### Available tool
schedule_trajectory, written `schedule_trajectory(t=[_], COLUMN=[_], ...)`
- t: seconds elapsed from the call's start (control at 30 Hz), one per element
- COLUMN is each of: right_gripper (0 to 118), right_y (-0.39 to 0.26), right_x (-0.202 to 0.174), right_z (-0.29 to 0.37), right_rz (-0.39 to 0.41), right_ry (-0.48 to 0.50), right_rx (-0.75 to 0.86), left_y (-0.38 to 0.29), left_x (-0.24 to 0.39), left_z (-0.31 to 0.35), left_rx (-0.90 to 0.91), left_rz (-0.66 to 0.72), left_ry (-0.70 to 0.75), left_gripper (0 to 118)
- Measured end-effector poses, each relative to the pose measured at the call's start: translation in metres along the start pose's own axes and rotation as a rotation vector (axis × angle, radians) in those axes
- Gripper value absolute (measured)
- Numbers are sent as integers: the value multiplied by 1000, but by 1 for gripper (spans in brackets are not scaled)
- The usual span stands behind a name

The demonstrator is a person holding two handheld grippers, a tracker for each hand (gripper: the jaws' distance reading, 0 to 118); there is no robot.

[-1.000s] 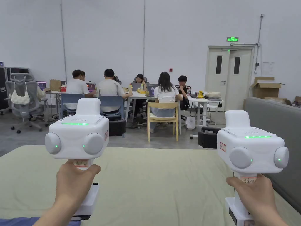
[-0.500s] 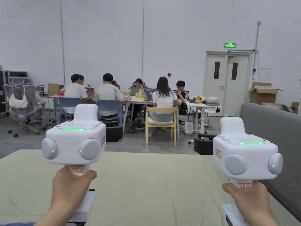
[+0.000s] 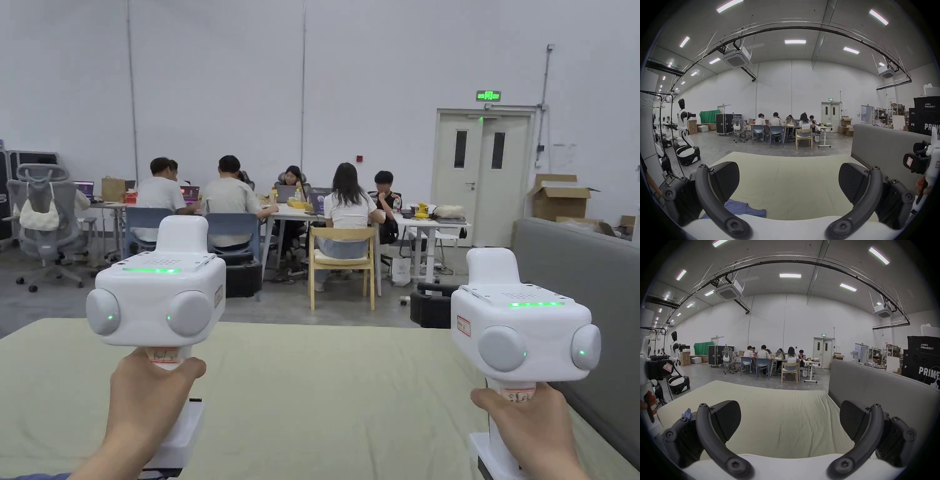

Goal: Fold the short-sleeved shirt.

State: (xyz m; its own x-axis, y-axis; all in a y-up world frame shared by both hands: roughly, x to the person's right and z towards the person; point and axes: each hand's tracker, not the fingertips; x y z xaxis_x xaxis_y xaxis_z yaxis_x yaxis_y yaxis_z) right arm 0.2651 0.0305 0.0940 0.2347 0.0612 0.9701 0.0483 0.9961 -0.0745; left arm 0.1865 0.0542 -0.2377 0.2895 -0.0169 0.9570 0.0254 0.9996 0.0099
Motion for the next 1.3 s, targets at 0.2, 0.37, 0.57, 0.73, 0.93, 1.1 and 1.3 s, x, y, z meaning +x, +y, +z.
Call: schedule_trajectory(t=[0.2, 0.37, 0.57, 0.73, 0.93, 1.1, 1.3], right_gripper=[118, 118, 118, 118, 118, 118, 118], right_y=[0, -1, 1, 3, 3, 3, 3], right_x=[4, 5, 3, 2, 2, 3, 4], right_z=[0, 0, 0, 2, 2, 1, 1], right_rz=[-24, -21, -1, 1, -6, -15, -12], right_ry=[14, 7, 5, 7, 9, 7, 9], right_rx=[7, 7, 15, 21, 22, 18, 12], left_y=[1, -2, -3, -3, -1, -1, -1], left_x=[0, 2, 8, 14, 18, 16, 11], left_z=[2, 2, 2, 6, 6, 4, 1], left_rx=[2, -2, -3, 3, 3, -5, -12], left_rz=[-2, -9, -14, -38, -31, -17, 1], left_ry=[7, 6, -6, -17, -17, -16, -8], left_gripper=[118, 118, 118, 118, 118, 118, 118])
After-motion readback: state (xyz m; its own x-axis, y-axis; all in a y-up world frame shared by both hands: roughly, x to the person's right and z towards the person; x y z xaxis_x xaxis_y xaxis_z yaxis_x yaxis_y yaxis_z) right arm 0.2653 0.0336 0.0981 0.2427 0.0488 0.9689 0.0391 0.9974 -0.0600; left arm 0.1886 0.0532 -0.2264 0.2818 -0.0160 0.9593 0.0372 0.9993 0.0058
